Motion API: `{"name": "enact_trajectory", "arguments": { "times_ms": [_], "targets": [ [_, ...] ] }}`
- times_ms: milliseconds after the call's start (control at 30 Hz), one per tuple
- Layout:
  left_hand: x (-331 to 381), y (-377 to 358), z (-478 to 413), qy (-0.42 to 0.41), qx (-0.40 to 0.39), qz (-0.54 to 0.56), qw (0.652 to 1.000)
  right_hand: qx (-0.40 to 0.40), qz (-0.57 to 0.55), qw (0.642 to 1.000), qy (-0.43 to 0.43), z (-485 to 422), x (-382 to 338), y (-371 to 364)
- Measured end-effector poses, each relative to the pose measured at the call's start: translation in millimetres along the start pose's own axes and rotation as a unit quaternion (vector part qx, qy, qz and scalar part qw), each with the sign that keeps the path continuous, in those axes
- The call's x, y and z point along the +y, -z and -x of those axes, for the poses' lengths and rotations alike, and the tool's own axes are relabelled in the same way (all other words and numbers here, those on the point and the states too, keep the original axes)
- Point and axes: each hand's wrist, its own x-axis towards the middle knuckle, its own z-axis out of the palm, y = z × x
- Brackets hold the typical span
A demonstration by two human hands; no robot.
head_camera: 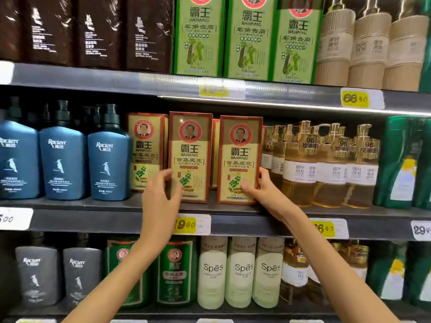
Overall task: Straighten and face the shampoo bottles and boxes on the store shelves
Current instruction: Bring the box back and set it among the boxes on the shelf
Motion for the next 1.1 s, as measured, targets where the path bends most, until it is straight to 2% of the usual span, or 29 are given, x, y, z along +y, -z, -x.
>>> {"name": "enact_trajectory", "arguments": {
  "times_ms": [67, 167, 200, 267, 400, 867, 1100],
  "targets": [
    [-11.0, 4.8, -17.5, 0.051, -0.001, -0.020, 0.998, -0.005, -0.003, 1.000, -0.006, 0.4, 1.6, -0.1],
    [-25.0, 4.6, -39.1, 0.140, -0.149, -0.029, 0.978, -0.007, -0.016, 0.999, -0.028, -0.1, 0.4, 0.2],
    [-28.2, 2.6, -42.6, 0.139, -0.194, -0.041, 0.970, -0.007, -0.014, 0.999, -0.028, -0.5, 0.6, 0.3],
    [-32.5, -0.7, -46.3, 0.105, -0.228, -0.062, 0.966, -0.006, -0.004, 1.000, -0.025, -1.2, 1.3, 0.3],
    [-35.3, -4.1, -47.4, 0.072, -0.221, -0.056, 0.971, -0.019, 0.001, 1.000, -0.024, -3.8, 1.4, 0.6],
    [-31.6, -15.3, -47.7, 0.075, -0.238, -0.037, 0.968, -0.029, 0.051, 0.998, -0.013, -15.2, 3.2, -4.8],
    [-32.5, -16.0, -48.4, 0.079, -0.259, -0.022, 0.962, -0.034, 0.029, 0.999, -0.017, -17.3, 5.0, -3.0]
  ]
}}
